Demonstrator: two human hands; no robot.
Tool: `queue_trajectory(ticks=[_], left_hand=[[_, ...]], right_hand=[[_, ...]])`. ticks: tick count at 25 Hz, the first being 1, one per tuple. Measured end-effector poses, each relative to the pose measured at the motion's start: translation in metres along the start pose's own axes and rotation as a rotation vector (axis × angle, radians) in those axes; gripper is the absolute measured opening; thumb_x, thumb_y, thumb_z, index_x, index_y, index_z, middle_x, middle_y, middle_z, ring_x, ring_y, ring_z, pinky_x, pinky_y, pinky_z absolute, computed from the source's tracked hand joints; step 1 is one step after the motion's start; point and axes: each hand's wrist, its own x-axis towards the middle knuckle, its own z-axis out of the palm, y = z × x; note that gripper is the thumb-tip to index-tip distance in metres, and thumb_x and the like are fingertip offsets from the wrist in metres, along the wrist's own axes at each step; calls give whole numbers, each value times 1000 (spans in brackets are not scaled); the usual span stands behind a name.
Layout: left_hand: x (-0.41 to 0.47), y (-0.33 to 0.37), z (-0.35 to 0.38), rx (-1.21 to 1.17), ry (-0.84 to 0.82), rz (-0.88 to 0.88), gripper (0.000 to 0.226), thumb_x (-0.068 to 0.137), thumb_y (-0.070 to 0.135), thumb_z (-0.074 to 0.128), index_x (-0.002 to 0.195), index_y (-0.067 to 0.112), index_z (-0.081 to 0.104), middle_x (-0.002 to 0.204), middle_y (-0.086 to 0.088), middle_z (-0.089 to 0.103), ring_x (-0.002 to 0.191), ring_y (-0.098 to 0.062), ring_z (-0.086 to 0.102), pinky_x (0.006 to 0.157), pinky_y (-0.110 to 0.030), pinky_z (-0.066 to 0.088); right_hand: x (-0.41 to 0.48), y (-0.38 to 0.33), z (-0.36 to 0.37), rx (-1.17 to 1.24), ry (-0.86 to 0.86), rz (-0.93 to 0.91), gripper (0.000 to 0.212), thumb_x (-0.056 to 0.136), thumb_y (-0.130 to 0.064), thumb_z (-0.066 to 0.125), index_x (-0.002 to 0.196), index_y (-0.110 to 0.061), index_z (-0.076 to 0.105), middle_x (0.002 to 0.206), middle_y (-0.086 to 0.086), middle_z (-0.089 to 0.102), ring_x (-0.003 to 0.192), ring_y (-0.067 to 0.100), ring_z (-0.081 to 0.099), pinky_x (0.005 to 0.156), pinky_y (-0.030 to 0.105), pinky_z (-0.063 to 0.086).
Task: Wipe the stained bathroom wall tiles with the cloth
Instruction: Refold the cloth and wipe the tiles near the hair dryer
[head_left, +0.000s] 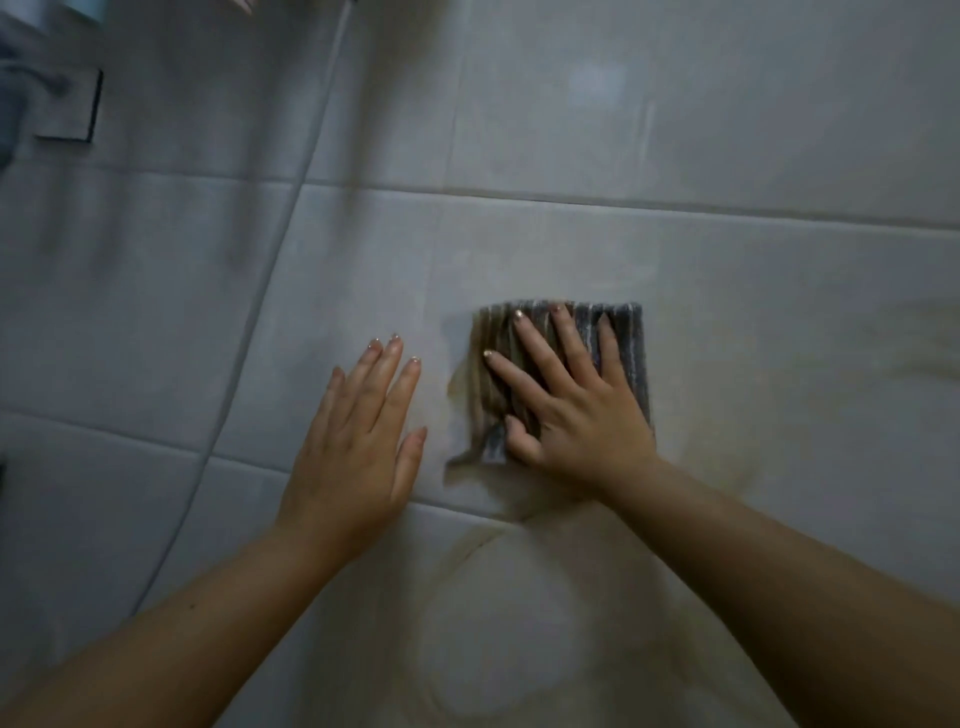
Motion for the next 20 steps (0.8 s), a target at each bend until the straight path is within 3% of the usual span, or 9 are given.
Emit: queue_trajectory(ticks=[2,5,7,12,15,17,20], left_hand=[[5,-6,-7,-9,-2,23,60,98,34,34,152,9,30,162,-9,21,152,-22,13,122,-44,12],[11,-15,-18,-25,13,58,60,99,34,34,153,11,26,163,-8,19,152,-21,11,123,-43,9],[11,-19,-19,-27,17,58,60,99,35,34,154,11,26,163,-8,18,152,-20,10,123,-43,9],[4,-20,-19,-49,28,25,61,99,36,35,153,10,28,162,-10,20,152,-22,12,123,-44,10],[-3,-17,-21,-47,1,29,61,99,37,34,154,12,24,163,-9,17,152,-21,9,123,-43,8],[-2,-19,-20,-46,1,40,61,99,37,33,154,12,23,164,-8,16,152,-21,9,123,-43,9],[-2,-22,-11,-49,-36,16,60,100,37,29,154,11,25,163,-7,18,151,-20,12,122,-42,11]], right_hand=[[10,36,-2,-43,35,-64,63,83,-53,45,143,-33,46,156,8,33,144,39,25,114,62,16],[68,68,-12,-13,34,303,68,84,-56,37,148,-33,35,161,7,20,148,38,11,115,64,3],[99,38,-6,28,15,429,69,86,-56,32,151,-34,27,163,6,10,149,37,1,114,60,-9],[47,-78,15,61,-12,95,66,88,-54,38,149,-30,35,161,9,20,148,38,11,115,63,6],[-6,-61,11,35,-7,-118,65,86,-53,47,147,-31,40,159,8,26,147,38,18,114,63,15],[2,-18,6,-19,47,-74,65,82,-52,50,144,-32,45,156,9,32,144,40,24,113,63,17],[42,24,-1,-30,19,247,67,85,-56,38,148,-33,34,160,8,22,148,37,12,115,62,6]])
